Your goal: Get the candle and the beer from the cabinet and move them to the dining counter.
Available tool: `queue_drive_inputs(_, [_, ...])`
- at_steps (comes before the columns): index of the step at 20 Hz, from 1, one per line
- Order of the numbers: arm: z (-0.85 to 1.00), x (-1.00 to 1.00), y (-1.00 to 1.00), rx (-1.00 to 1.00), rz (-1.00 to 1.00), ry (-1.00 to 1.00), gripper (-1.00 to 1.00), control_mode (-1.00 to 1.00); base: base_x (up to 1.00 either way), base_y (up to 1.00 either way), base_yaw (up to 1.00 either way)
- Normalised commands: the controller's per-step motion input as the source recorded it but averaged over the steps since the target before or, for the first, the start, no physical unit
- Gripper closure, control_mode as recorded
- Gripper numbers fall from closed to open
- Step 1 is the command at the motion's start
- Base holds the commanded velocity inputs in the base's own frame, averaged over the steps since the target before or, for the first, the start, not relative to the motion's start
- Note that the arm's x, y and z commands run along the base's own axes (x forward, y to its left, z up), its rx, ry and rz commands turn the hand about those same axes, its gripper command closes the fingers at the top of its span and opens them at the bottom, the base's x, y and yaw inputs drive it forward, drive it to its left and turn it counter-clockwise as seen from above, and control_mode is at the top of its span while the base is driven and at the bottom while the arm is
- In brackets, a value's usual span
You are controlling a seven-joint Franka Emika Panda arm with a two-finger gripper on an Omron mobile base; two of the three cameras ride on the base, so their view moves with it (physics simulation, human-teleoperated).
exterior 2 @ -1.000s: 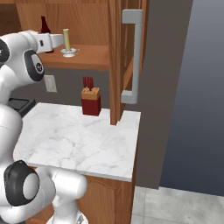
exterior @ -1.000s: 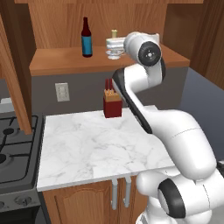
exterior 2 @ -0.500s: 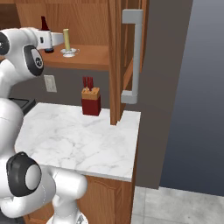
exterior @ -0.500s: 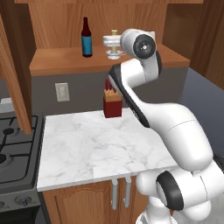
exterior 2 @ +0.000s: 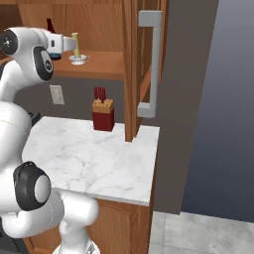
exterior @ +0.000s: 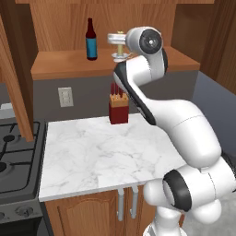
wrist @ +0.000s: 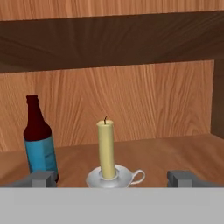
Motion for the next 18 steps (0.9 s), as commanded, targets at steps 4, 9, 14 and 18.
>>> queue_drive_inputs(4, [0.00,0.21,0.00,0.00,0.00,0.05,-1.00,-1.00,0.00,0.00,0.00])
queue_drive_inputs(9, [0.00,0.20,0.00,0.00,0.00,0.09,-1.00,-1.00,0.00,0.00,0.00])
queue_drive_inputs(14, [0.00,0.15,0.00,0.00,0.00,0.07,-1.00,-1.00,0.00,0.00,0.00])
queue_drive_inputs(18, [0.00,0.18,0.00,0.00,0.00,0.02,-1.00,-1.00,0.00,0.00,0.00])
